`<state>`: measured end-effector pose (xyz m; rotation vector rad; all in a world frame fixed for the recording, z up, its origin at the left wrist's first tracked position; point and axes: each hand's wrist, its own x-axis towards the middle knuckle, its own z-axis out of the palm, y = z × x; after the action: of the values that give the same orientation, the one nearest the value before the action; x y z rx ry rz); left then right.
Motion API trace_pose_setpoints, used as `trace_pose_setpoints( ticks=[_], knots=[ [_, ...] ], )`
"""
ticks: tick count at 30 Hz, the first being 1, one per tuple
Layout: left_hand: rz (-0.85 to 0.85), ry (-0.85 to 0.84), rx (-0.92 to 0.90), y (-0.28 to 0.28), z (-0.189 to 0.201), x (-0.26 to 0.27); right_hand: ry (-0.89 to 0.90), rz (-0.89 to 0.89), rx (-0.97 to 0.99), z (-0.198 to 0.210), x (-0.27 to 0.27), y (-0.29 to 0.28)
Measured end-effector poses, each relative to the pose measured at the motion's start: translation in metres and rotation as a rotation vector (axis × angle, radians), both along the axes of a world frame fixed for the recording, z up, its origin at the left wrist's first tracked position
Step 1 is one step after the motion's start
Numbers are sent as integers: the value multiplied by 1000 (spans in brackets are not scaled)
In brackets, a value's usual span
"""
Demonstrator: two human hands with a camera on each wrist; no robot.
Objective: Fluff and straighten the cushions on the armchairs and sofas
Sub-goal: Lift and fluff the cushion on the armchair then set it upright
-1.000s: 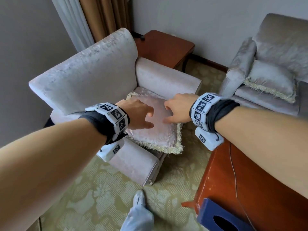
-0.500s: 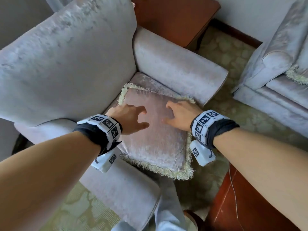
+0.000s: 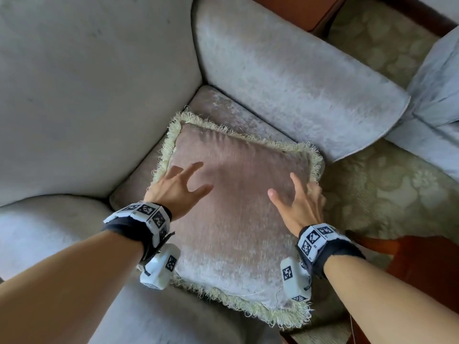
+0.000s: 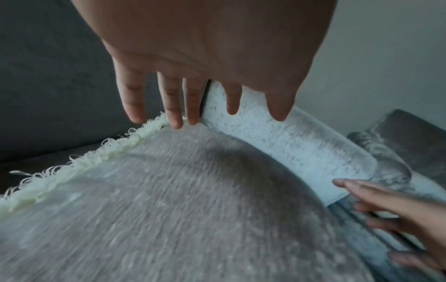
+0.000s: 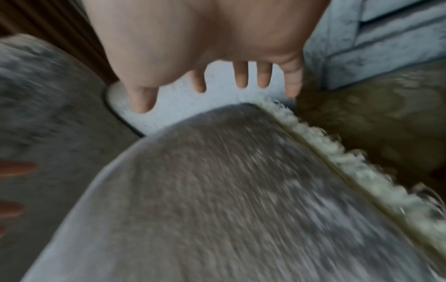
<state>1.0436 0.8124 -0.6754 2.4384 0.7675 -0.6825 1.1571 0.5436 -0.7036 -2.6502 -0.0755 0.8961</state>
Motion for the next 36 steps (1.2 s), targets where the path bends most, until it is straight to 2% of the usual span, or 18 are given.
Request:
trace_pose_setpoints(
  ticks=[3,7,11,16,22,27,36],
  knots=[
    [-8,24,-2,12,-36,-4,-1,-65,-2,-33,-10,-8],
    [75,75,-19,28,-73,-18,-34,-114,25,-60,-23,-3],
    [122,118,-32,42,-96,-22,-48,-144,32,-80,-27,-1],
    [183,97,-143,48,-116,-16,-16,-184,61,-98,-29,-5],
    [260,65,-270,53,-130,-11,3,-201,51,-108,-22,-7],
    [311,26,-338,53,-127,-8,32,-255,123,-99,-17,-2],
    [367,-167,-344,50,-100,-17,-130,-174,266,-65,-11,11]
  ],
)
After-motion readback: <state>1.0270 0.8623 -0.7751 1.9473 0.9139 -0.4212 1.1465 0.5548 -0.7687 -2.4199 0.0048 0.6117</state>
